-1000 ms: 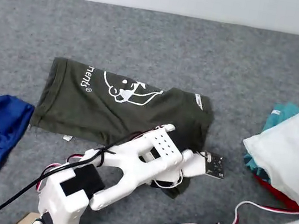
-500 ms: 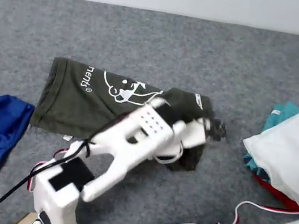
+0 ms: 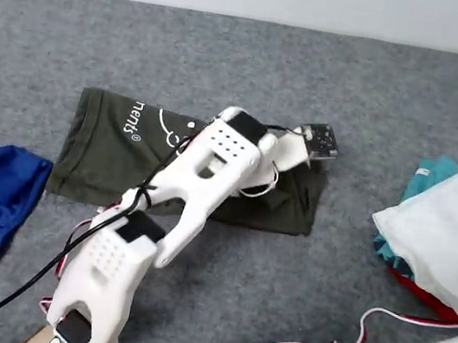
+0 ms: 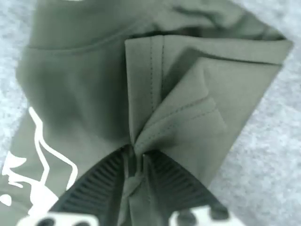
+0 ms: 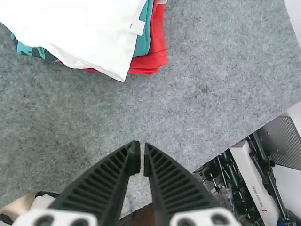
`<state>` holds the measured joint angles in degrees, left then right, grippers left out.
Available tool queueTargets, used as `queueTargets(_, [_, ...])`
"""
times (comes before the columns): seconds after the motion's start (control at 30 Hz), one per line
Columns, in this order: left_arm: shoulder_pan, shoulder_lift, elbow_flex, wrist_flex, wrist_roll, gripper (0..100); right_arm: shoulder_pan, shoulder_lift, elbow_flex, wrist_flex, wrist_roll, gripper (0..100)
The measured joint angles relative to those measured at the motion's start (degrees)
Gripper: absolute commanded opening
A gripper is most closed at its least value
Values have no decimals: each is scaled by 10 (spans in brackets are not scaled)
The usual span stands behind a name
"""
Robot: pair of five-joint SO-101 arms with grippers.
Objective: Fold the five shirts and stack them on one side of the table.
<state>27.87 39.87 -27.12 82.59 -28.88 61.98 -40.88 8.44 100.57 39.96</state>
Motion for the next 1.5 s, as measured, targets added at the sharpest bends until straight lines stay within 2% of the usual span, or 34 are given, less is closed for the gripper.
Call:
queueTargets(0.1, [-8,30,-56,25,-4,112,0,0,0,0,0,21])
queueTargets(0.33, [-38,65,-142,48,-5,147,0,0,0,0,0,21])
queueTargets(0.47, [-58,76,-181,56,-5,127,0,0,0,0,0,21])
queueTargets(0.6, [-69,76,-234,117,-5,51,0,0,0,0,0,21])
queueTargets(0.7, [-84,65,-265,160,14,47,0,0,0,0,0,21])
queueTargets(0.83, [-150,18,-252,163,91,83,0,0,0,0,0,23])
queueTargets(1.0, [-265,-40,-182,163,153,131,0,0,0,0,1,24])
queueTargets(1.23, [-433,-44,-142,163,164,217,-8,0,0,0,3,24])
queueTargets(1.37, [-487,-11,-142,163,164,251,-31,0,0,0,3,23])
queueTargets(1.5, [-506,33,-142,163,164,251,-49,0,0,0,3,22])
